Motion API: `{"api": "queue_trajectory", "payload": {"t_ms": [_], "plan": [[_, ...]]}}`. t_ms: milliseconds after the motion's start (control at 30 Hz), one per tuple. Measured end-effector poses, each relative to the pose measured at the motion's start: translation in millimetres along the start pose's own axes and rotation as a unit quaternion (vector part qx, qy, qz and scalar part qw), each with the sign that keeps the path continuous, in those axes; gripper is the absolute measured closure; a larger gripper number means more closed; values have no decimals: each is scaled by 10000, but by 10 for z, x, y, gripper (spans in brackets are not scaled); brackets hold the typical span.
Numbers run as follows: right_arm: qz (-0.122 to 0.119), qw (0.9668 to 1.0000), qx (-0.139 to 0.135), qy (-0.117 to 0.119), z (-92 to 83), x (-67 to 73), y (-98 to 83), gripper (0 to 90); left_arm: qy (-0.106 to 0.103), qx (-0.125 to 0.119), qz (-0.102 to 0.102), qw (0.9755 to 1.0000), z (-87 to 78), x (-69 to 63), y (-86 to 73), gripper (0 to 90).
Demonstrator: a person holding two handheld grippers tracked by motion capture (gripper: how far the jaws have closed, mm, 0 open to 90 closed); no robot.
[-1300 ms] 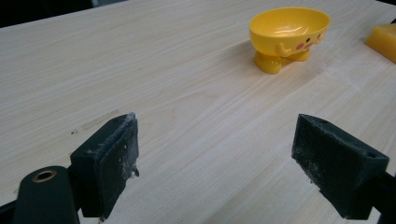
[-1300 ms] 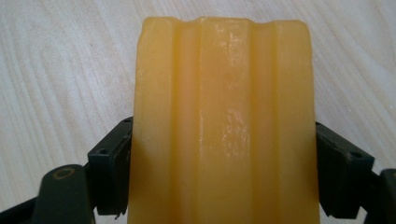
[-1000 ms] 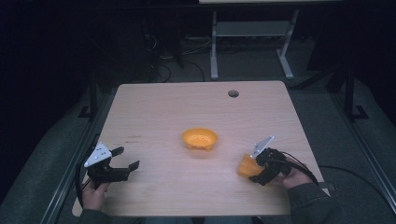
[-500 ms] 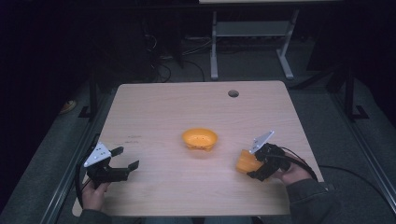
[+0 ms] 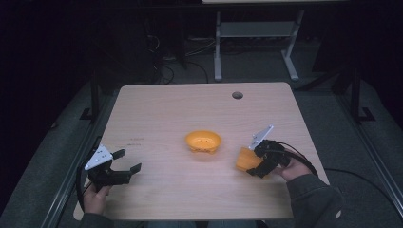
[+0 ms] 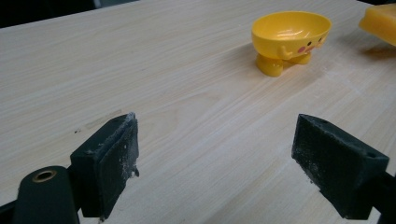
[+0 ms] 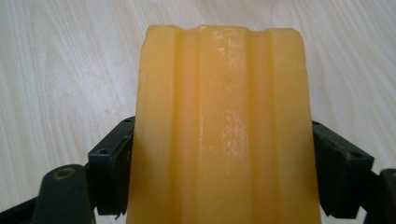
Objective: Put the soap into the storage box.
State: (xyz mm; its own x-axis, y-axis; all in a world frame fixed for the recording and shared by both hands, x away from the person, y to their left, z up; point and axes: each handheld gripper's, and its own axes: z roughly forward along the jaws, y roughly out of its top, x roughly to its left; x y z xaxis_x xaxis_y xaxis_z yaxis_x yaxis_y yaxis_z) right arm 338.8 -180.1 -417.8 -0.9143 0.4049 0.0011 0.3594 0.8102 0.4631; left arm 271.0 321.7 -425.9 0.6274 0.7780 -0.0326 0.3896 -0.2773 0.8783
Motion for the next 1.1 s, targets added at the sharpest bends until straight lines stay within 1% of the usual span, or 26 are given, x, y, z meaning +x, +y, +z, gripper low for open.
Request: {"api": "queue_trajectory", "payload": {"t_ms": [67, 233, 267, 367, 433, 533, 600, 967, 1033, 1100], "plan": [[-27, 10000, -25, 38, -3, -23, 51, 206, -2, 1, -8, 10000, -4, 3, 0, 141], [-68, 9999, -82, 49, -21, -47, 117, 206, -4, 3, -14, 10000, -1, 4, 0, 141], [-77, 9999, -118, 83, -27, -66, 143, 206, -1, 1, -1, 10000, -1, 3, 1, 141], [-101, 9999, -73, 60, -28, -76, 190, 206, -9, 6, -8, 10000, 1, 4, -1, 141], [-137, 9999, -80, 63, -26, -81, 201, 206, -5, 14, -16, 10000, 3, 5, -1, 141], [-227, 9996, -121, 114, -25, -74, 273, 205, -8, 20, -18, 10000, 5, 5, -1, 141], [-242, 9995, -171, 145, -22, -81, 298, 206, -11, 26, -13, 10000, 4, 7, -1, 141], [-326, 9993, -148, 147, -12, -124, 439, 206, 0, 18, -38, 10000, -3, 17, -4, 141], [-336, 9990, -231, 177, -10, -139, 468, 206, 2, 17, -33, 10000, -4, 16, -4, 141], [-338, 9991, -213, 169, -10, -139, 486, 206, 3, 13, -36, 10000, -4, 16, -4, 141]]}}
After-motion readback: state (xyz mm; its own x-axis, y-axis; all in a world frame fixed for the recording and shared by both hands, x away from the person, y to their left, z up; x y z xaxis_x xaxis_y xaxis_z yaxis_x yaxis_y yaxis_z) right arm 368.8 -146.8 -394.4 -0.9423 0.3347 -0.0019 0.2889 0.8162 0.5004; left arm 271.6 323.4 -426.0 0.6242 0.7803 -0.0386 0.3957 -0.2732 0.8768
